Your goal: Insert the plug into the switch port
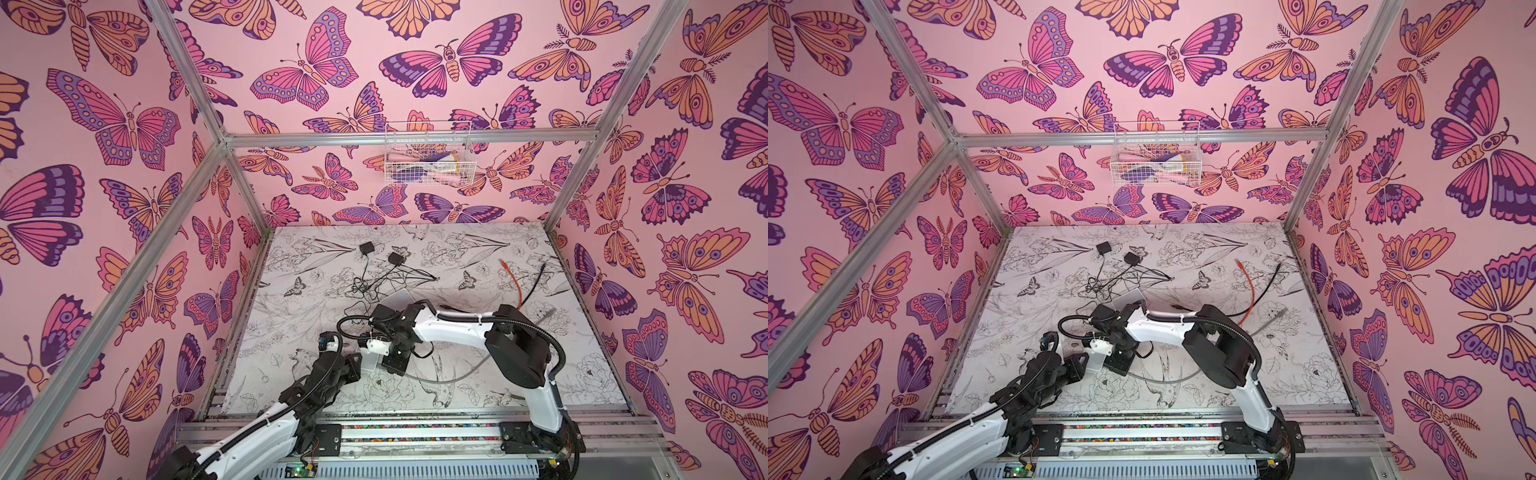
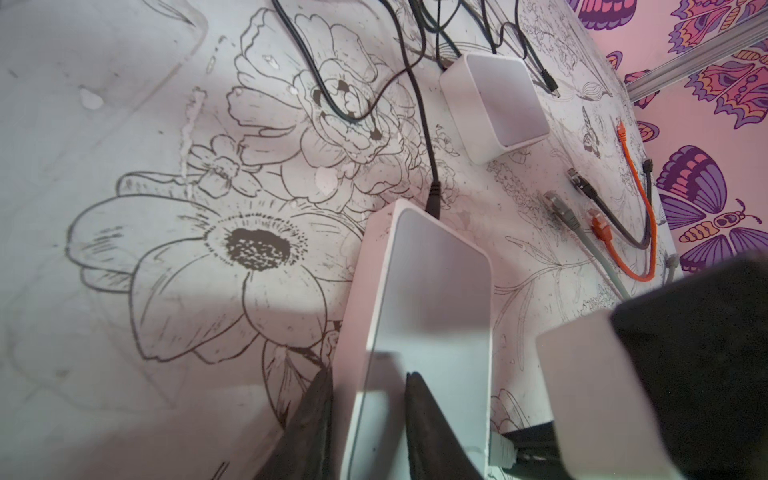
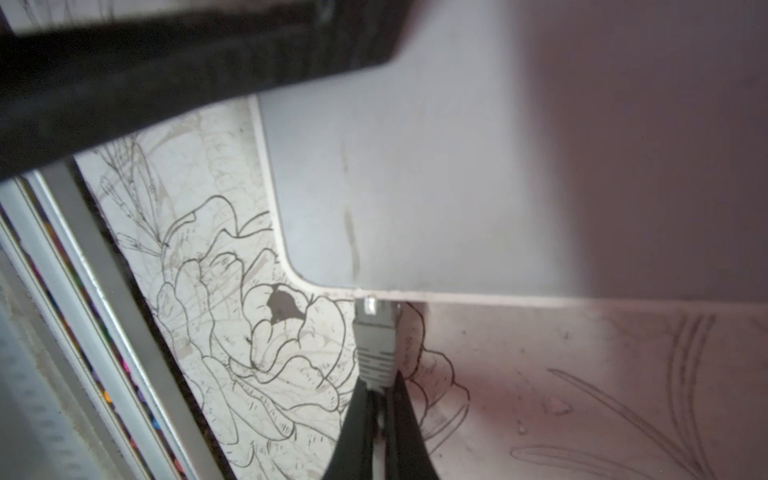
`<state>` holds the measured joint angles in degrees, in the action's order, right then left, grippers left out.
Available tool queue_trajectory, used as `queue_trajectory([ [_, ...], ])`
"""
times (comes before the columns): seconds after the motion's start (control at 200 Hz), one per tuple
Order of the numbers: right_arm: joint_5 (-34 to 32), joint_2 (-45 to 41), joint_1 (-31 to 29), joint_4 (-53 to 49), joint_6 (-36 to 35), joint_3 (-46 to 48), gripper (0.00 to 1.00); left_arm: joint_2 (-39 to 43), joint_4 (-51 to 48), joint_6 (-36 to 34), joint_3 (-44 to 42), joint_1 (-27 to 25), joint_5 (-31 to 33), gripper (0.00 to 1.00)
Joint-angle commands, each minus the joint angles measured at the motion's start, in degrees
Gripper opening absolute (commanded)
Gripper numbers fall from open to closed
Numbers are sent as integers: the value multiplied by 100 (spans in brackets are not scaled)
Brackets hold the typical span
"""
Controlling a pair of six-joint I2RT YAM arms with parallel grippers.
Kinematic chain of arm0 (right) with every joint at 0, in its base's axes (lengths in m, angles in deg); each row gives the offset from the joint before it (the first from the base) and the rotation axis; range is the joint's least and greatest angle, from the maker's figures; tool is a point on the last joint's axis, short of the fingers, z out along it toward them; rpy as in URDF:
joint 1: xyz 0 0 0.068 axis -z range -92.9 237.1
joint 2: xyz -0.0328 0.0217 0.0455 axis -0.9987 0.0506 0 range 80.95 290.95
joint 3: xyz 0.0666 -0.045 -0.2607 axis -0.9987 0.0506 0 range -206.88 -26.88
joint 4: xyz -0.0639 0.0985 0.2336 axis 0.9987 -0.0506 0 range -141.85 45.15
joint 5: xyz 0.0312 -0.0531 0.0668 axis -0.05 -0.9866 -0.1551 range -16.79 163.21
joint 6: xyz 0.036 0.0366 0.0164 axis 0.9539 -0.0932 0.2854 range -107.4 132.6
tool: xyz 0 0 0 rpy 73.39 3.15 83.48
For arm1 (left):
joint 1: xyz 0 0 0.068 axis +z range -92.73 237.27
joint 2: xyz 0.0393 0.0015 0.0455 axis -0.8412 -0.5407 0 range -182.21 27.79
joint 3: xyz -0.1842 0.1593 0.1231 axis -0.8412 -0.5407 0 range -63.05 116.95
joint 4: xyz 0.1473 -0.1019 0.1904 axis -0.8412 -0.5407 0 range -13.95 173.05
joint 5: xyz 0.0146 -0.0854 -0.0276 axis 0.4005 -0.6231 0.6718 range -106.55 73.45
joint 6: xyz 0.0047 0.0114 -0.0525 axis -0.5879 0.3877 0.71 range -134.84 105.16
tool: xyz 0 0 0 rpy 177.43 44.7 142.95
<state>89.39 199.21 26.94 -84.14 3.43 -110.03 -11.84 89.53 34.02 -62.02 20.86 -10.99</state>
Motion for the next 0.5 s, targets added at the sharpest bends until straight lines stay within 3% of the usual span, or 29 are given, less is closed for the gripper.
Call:
queue_trajectory([
  [0.0, -89, -340, -92, 2156, -173, 197, 14, 289, -904, -97, 205, -157, -851, 35],
  [0.1, -270, -586, -84, 1940, -184, 637, 26, 426, -1234, -225, 356, 139, -827, 45],
  [0.235, -449, -1050, -75, 2030, -22, 1405, 33, 376, -1281, -419, 593, 635, -943, 64],
  [0.366, -626, -1592, -66, 1992, 120, 1920, 34, 231, -1488, -706, 1030, 955, -858, 69],
  [0.496, -1262, -2271, -4, 2095, 196, 2393, 35, 270, -1565, -935, 1393, 1120, -841, 70],
])
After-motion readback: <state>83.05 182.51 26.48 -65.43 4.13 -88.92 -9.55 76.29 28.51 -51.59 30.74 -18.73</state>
